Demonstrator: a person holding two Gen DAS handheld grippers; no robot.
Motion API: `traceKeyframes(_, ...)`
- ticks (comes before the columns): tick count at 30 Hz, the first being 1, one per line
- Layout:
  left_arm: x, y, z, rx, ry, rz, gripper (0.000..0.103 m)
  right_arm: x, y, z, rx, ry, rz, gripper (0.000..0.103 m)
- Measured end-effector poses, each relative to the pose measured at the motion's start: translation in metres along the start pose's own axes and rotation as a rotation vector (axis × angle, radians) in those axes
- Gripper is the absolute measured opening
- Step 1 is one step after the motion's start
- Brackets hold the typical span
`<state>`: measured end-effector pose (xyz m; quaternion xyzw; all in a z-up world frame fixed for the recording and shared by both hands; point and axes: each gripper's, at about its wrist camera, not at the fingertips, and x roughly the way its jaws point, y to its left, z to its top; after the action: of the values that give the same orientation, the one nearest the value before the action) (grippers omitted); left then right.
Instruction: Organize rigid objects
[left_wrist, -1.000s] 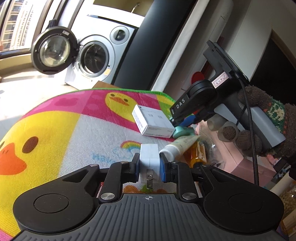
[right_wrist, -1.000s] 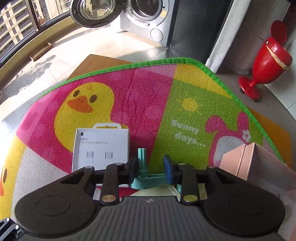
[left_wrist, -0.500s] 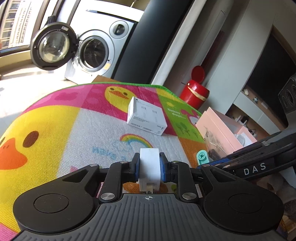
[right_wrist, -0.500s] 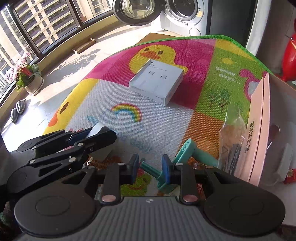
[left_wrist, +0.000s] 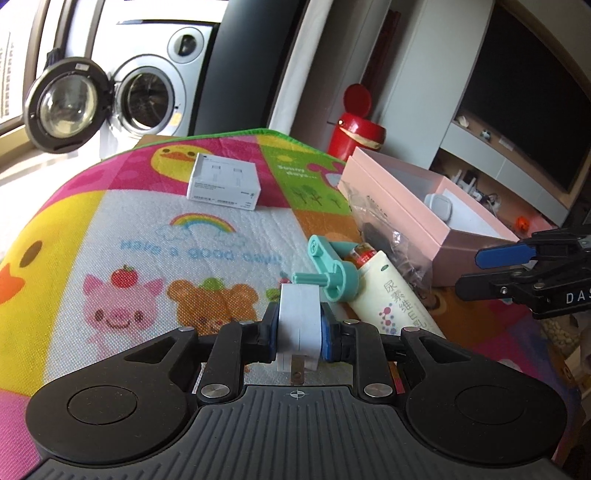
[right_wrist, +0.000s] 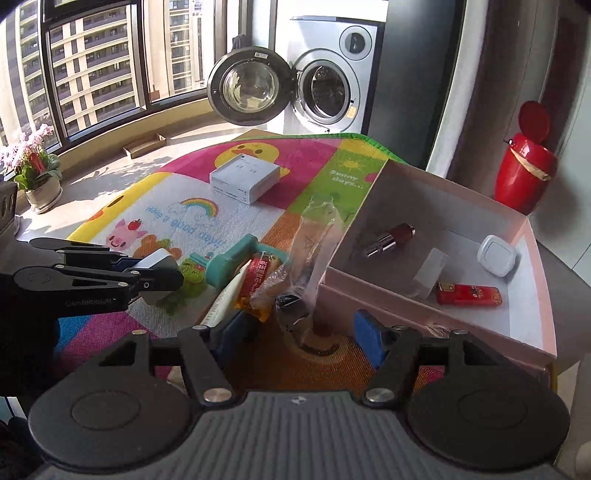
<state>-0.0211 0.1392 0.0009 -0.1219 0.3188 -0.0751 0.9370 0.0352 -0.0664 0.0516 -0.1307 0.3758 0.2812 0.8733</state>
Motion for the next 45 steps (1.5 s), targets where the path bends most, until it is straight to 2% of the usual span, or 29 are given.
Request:
traceKeyframes(2,-0.001,-0.002,-0.001,-0.005,0.004,0.011,0.025,0.011,-0.016,0.000,0.051,-0.002,-0.023,0.065)
traceKeyframes(5,-0.003,-0.004,-0.001,-0.011,0.014,0.029,0.025,0.024,-0.032,0.004,0.142,-0.021,0.052,0.065)
traceKeyframes(8,-0.005,-0.010,-0.002,0.005,0.025,0.058,0.025,0.034,-0.036,0.012,0.196,-0.043,0.064,0.065)
traceKeyframes(11,-0.007,-0.015,-0.003,0.022,0.030,0.077,0.025,0.036,-0.025,0.016,0.228,-0.043,0.184,0.065)
traceKeyframes(13,-0.008,-0.016,-0.003,0.027,0.032,0.082,0.025,0.036,-0.008,0.013,0.197,-0.030,0.231,0.065)
traceKeyframes(15,-0.008,-0.015,-0.002,0.022,0.034,0.086,0.025,0.035,0.012,0.007,0.127,-0.017,0.226,0.064)
traceKeyframes(17,-0.010,-0.013,-0.002,0.022,0.033,0.096,0.025,0.032,0.027,-0.002,0.059,-0.005,0.204,0.053)
traceKeyframes(18,-0.010,-0.012,-0.002,0.021,0.031,0.100,0.025,0.028,0.034,-0.007,0.024,0.002,0.198,0.044)
traceKeyframes(21,-0.013,-0.007,-0.001,0.005,0.022,0.110,0.025,0.015,0.042,-0.016,-0.036,0.015,0.253,0.044)
traceKeyframes(23,-0.014,-0.002,-0.001,-0.011,0.012,0.127,0.025,0.002,0.042,-0.009,-0.043,-0.011,0.265,0.045)
traceKeyframes(24,-0.015,0.000,-0.001,-0.017,0.008,0.134,0.025,-0.002,0.041,-0.002,-0.039,-0.031,0.259,0.051)
traceKeyframes(25,-0.015,0.002,-0.001,-0.022,0.002,0.144,0.025,-0.005,0.039,0.012,-0.025,-0.058,0.239,0.067)
traceKeyframes(26,-0.015,0.003,-0.001,-0.024,-0.002,0.154,0.025,-0.005,0.038,0.025,-0.004,-0.077,0.214,0.077)
traceKeyframes(27,-0.016,0.003,-0.002,-0.024,-0.007,0.164,0.025,0.000,0.036,0.041,0.036,-0.101,0.178,0.092)
traceKeyframes(28,-0.016,0.003,-0.002,-0.022,-0.010,0.168,0.025,0.008,0.035,0.055,0.075,-0.119,0.156,0.099)
traceKeyframes(29,-0.016,0.003,-0.002,-0.016,-0.011,0.168,0.025,0.019,0.036,0.068,0.105,-0.125,0.144,0.100)
traceKeyframes(33,-0.017,0.004,-0.005,-0.007,-0.018,0.155,0.024,0.095,0.049,0.124,0.161,0.004,0.156,0.099)
traceKeyframes(35,-0.019,0.007,-0.006,-0.021,-0.024,0.141,0.024,0.131,0.059,0.143,0.180,0.061,0.133,0.099)
traceKeyframes(40,-0.020,0.016,-0.007,-0.058,-0.038,0.106,0.024,0.197,0.075,0.163,0.204,0.174,0.053,0.099)
traceKeyframes(41,-0.020,0.017,-0.008,-0.061,-0.041,0.101,0.024,0.204,0.076,0.163,0.195,0.193,0.049,0.096)
traceKeyframes(43,-0.021,0.017,-0.008,-0.061,-0.045,0.098,0.024,0.208,0.079,0.162,0.161,0.200,0.029,0.077)
traceKeyframes(45,-0.021,0.017,-0.008,-0.057,-0.048,0.098,0.024,0.194,0.078,0.158,0.128,0.178,0.052,0.070)
